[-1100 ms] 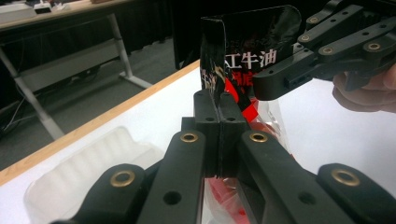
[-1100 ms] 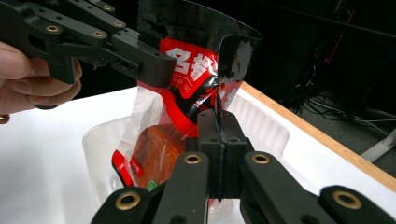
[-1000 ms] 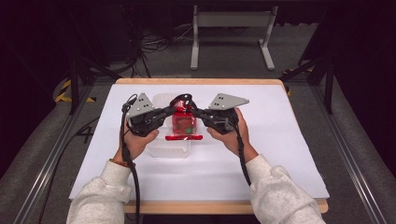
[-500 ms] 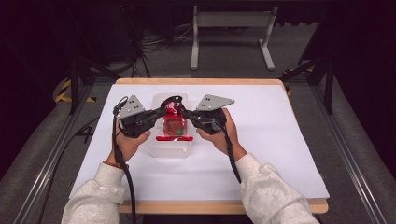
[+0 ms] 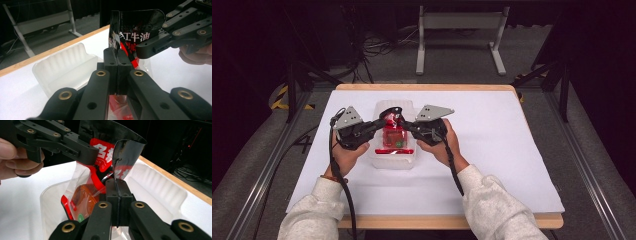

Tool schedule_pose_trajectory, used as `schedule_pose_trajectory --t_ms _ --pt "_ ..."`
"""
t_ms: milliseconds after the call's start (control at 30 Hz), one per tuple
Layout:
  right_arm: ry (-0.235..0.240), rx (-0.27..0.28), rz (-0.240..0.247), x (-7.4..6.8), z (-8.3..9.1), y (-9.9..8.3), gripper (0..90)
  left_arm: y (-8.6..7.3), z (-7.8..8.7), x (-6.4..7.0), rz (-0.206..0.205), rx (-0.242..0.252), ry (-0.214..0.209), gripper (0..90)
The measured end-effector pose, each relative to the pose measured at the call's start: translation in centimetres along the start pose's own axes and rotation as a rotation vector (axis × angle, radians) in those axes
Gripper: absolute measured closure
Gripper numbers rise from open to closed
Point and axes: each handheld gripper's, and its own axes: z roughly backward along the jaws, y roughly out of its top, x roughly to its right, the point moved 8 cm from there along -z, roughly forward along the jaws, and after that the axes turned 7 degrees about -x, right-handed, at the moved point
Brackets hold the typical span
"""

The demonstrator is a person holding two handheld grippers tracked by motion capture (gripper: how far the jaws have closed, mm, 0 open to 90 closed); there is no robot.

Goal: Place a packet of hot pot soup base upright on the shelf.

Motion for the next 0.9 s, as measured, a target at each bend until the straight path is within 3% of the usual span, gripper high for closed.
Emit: schedule_pose_trajectory --t_ms 200,533,900 --pt "0.01 -0.004 -0.006 -0.3 -0.3 -0.3 89.8 -0.4 -0.1 0.0 -0.002 -0.01 -0.002 89.1" --pt "0.031 -0.042 -0.001 -1.0 -1.1 -1.8 89.2 -2.4 -0.7 0.2 -0.005 -0.056 -0.009 88.8" --pt "0.047 -0.045 0.014 -1.9 -1.2 -2.2 88.6 -3.5 -0.1 0.5 -0.001 -0.05 -0.019 87.5"
